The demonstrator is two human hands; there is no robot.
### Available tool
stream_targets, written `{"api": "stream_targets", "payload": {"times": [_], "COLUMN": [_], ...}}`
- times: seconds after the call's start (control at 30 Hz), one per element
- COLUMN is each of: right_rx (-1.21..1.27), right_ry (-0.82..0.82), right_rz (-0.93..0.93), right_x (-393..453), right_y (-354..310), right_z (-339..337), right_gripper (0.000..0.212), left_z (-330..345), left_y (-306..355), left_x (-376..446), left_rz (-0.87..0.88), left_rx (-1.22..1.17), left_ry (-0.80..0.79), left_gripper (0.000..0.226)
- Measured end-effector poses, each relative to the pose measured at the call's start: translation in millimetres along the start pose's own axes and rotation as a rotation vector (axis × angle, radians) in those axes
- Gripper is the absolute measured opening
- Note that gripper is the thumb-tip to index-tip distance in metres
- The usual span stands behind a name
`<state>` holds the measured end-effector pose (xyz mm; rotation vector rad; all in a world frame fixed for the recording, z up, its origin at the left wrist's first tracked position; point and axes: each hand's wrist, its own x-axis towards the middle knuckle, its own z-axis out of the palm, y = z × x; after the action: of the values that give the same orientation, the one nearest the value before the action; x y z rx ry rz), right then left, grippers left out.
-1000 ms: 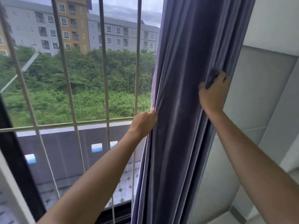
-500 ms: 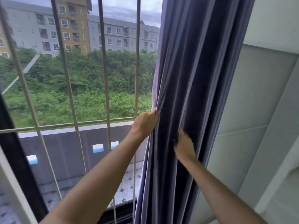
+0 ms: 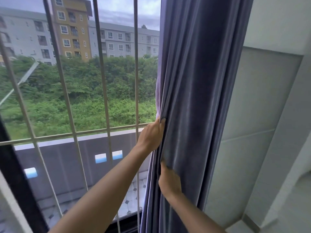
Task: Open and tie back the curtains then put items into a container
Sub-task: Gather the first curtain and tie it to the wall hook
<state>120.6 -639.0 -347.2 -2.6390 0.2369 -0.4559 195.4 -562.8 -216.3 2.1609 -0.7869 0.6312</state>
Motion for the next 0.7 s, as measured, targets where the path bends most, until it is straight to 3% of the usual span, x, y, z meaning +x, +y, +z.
{"api": "stream_targets", "payload": {"times": [0.1,0.23,0.4,0.57,0.63,0.7], "right_rx": [0.011,0.002,0.009,0.037,0.008,0.039], "right_ry": [-0.01,-0.021,-0.051,-0.307,-0.243,-0.036], "right_rz": [-0.005,-0.008,-0.038,-0.107,-0.138,-0.167], "right_x": [0.5,2.3,1.2,0.1,11.4,29.8], "right_y": [-3.9,-11.4,-12.6,7.7,19.8,24.5], "right_z": [3.8,2.6,0.7,-7.5,-23.2,-50.4], "right_gripper": [0.069,0.068,0.069,0.077,0.06,0.039], "left_z": [0.7,6.1,14.9,7.7,5.3,4.1], "left_y": [7.3,6.1,-11.0,-21.0,-23.2,-23.3], "left_x": [-1.9,2.6,10.7,12.1,11.9,11.5], "left_rz": [0.001,0.026,0.018,-0.009,-0.012,-0.004], "left_rx": [0.041,0.312,0.367,0.371,0.386,0.394], "left_ry": [-0.055,-0.095,-0.075,-0.072,-0.072,-0.09], "left_gripper": [0.052,0.078,0.021,0.021,0.021,0.02]}}
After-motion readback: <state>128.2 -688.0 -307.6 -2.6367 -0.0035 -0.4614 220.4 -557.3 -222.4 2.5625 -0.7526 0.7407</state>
